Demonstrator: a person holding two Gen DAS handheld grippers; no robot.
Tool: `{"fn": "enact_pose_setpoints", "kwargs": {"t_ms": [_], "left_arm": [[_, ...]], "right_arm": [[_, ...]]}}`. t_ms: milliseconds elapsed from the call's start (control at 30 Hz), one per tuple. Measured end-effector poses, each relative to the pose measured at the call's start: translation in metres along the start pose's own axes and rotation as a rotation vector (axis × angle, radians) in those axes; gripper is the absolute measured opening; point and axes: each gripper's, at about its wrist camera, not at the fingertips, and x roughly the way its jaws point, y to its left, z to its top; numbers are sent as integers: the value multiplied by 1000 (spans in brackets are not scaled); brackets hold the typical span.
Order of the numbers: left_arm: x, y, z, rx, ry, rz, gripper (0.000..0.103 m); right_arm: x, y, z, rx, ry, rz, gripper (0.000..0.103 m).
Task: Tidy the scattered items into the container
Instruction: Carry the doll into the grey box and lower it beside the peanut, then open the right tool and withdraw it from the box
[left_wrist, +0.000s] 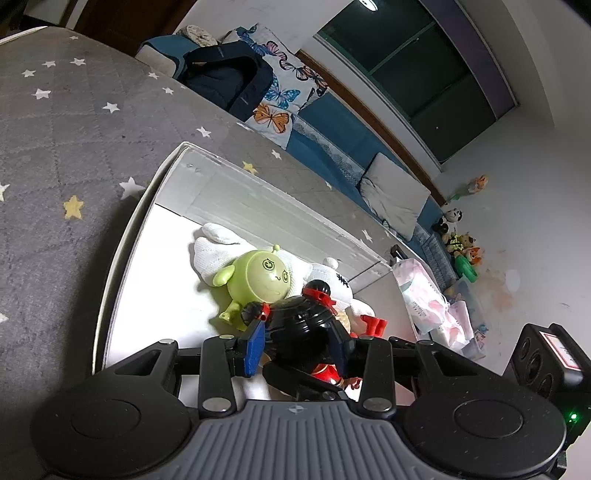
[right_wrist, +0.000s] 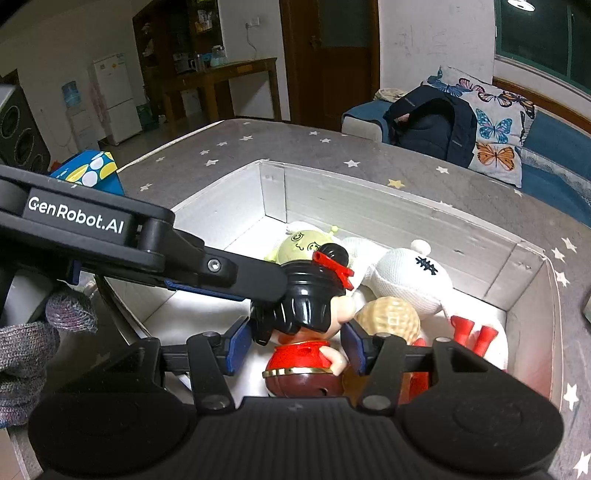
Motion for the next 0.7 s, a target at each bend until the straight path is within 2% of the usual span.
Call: {"fn": "enact_pose_setpoints", "kwargs": {"t_ms": [567,700], "left_arm": [[-8,-11,-2,46,-11,53,40],[-14,-19,-6,84,-11,70,40]], "right_arm": [[-23,0,-8,28,-44,-21,55],[-33,4,-10,27,-69,-33,63]]}}
